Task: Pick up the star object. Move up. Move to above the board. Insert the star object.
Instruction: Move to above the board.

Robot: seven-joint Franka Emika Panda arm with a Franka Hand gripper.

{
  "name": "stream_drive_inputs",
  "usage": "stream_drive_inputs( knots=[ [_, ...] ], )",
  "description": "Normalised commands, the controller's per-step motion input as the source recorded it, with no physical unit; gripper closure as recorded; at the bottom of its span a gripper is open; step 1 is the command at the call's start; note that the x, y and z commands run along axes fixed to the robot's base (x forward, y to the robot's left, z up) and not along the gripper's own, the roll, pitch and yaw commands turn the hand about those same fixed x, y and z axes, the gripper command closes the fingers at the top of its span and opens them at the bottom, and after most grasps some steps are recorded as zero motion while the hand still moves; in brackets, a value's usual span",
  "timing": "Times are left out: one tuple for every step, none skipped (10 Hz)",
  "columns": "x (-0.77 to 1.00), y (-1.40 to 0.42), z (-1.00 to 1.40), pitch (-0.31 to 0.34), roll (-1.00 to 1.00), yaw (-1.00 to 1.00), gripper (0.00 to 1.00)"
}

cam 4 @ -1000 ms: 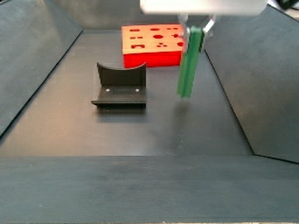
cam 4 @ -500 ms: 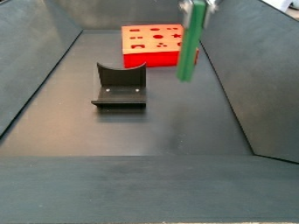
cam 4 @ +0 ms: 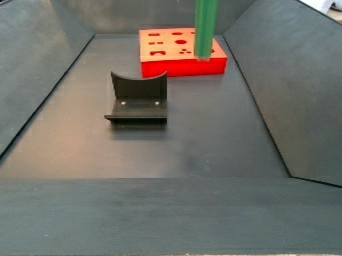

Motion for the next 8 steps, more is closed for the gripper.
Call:
stream_drive_inputs(
  knots=[
    [0.08, -1.0, 0.35, 0.122, 0.07, -0.06, 1.0],
    [0.08, -1.0, 0.35, 0.094, 0.04, -0.03, 1.0],
    [0.08, -1.0, 0.36, 0.081, 0.02, -0.01, 1.0],
    [0.08, -1.0, 0.36, 0.061, 0.0, 0.0, 1.0],
    [0.08, -1.0, 0.36, 0.051, -0.01, 0.0, 1.0],
    [0.09, -1.0, 0.36, 0.053, 0.0, 0.0, 1.0],
    [0.1, -1.0, 0.37, 0.065, 0.0, 0.01, 1.0],
    [0.11, -1.0, 0.37, 0.077, 0.0, 0.01, 1.0]
  ],
)
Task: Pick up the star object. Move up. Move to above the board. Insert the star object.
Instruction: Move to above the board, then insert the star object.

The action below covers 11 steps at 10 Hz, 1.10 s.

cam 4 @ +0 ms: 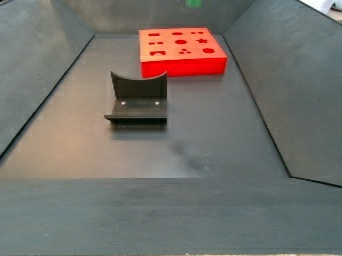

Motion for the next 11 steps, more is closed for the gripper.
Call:
stream_drive_inputs(
  knots=[
    [0.14, -1.0, 0.37, 0.098, 0.0, 0.01, 1.0],
    [0.13, -0.76, 0.28, 0.114, 0.01, 0.01, 1.0],
    [0.12, -0.41, 0.15, 0.126, 0.01, 0.01, 1.0],
    [0.1, -0.18, 0.07, 0.114, 0.02, 0.01, 1.0],
    [0.0, 0.0, -0.03, 0.014, 0.0, 0.0, 1.0],
    [0.0, -0.01, 0.0, 0.0, 0.02, 0.0, 1.0],
    [0.07, 0.0, -0.06, 0.0, 0.01, 0.0, 1.0],
    [-0.25, -0.31, -0.41, 0.054, 0.11, -0.3, 1.0],
    [-0.28, -0.43, -0.53, 0.127, 0.17, -0.38, 1.0],
    [-0.37, -0.37, -0.59, 0.059, 0.16, -0.27, 1.0],
    [-0.53, -0.27, -0.64, 0.02, 0.17, -0.17, 1.0]
  ],
)
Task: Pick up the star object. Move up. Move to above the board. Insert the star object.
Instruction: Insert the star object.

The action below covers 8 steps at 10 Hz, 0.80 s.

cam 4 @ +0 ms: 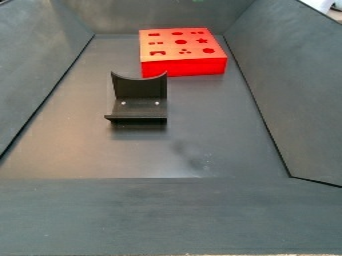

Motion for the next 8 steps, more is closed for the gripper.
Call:
stream_drive_inputs(
  knots=[
    [-0.47, -0.08, -0.7, 0.003, 0.2, 0.0, 1.0],
    [-0.26, 0.0, -0.92, 0.0, 0.13, 0.0, 1.0],
    [-0.05, 0.0, -1.0, -0.023, 0.0, -0.09, 1.0],
    [0.0, 0.0, -0.97, -0.141, 0.0, -0.14, 1.0],
    [0.08, 0.0, -0.9, -0.167, -0.02, -0.09, 1.0],
    [0.04, 0.0, -0.87, -0.189, -0.02, -0.02, 1.0],
    [0.0, 0.0, -0.04, -0.086, 0.0, 0.0, 1.0],
    [0.0, 0.0, 0.0, -0.017, 0.0, 0.0, 1.0]
  ],
)
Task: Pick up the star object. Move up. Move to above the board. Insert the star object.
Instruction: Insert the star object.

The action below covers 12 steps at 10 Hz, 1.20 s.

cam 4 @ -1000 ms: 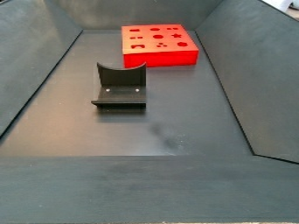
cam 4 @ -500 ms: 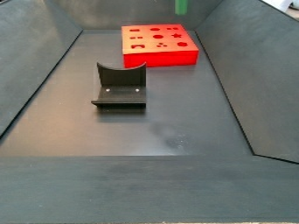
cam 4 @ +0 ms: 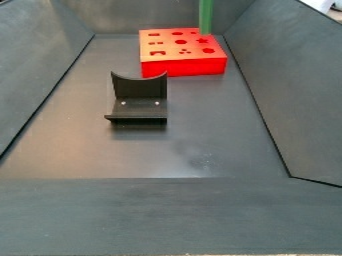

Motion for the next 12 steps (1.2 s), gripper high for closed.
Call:
stream_drive_inputs(
  knots=[
    [0.15, 0.0, -0.36, 0.039, 0.02, 0.08, 1.0],
    [0.29, 0.0, -0.32, 0.0, 0.0, 0.4, 1.0],
    [0.25, 0.0, -0.26, 0.0, 0.0, 0.45, 1.0],
    [0.09, 0.0, -0.18, 0.0, 0.01, 0.43, 1.0],
    [0.0, -0.05, 0.0, 0.0, 0.02, 0.06, 1.0],
    [0.0, 0.0, -0.02, 0.0, 0.0, 0.0, 1.0],
    [-0.04, 0.0, -0.11, 0.0, 0.01, 0.01, 1.0],
    [-0.13, 0.0, -0.16, 0.0, 0.01, 0.2, 1.0],
    [-0.14, 0.0, -0.13, -0.003, 0.0, 0.13, 1.0],
    [0.0, 0.0, -0.01, 0.0, 0.0, 0.01, 1.0],
    [0.06, 0.0, -0.12, 0.0, 0.01, 0.12, 1.0],
    [0.17, 0.0, -0.17, 0.0, 0.01, 0.26, 1.0]
  ],
)
